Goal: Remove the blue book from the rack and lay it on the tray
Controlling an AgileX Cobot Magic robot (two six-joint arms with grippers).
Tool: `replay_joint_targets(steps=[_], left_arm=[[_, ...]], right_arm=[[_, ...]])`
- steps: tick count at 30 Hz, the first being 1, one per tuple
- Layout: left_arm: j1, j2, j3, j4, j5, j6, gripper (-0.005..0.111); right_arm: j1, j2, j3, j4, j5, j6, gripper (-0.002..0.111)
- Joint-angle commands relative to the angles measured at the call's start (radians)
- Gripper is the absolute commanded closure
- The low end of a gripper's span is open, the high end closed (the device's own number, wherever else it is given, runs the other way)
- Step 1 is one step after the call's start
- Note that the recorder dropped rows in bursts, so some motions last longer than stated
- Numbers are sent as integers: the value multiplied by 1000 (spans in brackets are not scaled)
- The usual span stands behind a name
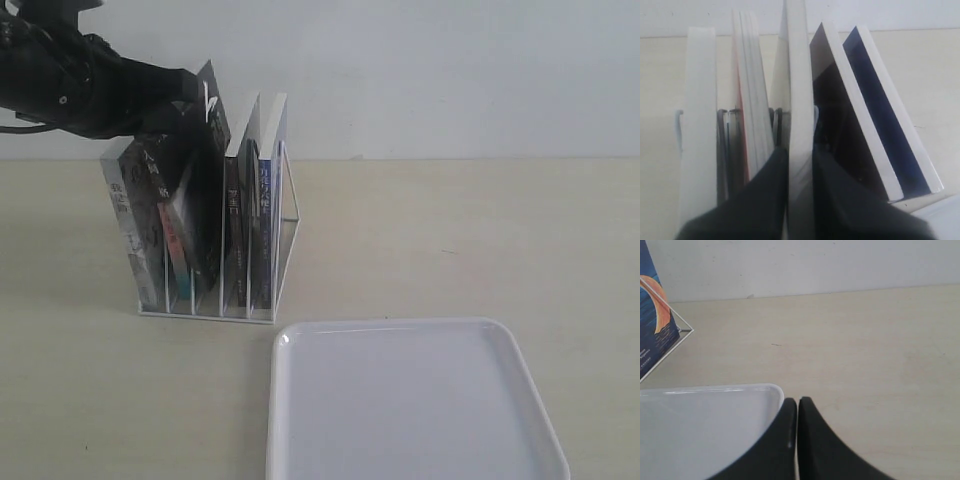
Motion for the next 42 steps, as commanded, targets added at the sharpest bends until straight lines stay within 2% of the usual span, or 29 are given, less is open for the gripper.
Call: replay_joint_targets(steps=[1, 18, 30, 42], left_arm=[[-4, 25, -1, -12, -41, 26, 102], [-4, 42, -1, -23, -34, 26, 102], [-4, 7, -1, -113, -27, 143, 102], [-13, -27, -1, -113, -21, 185, 102]], right_arm=[[-6, -5, -1, -5, -8, 2, 108], [-6, -5, -1, -5, -8, 2, 108], [-6, -5, -1, -5, -8, 2, 108], [-6, -5, -1, -5, -8, 2, 108]])
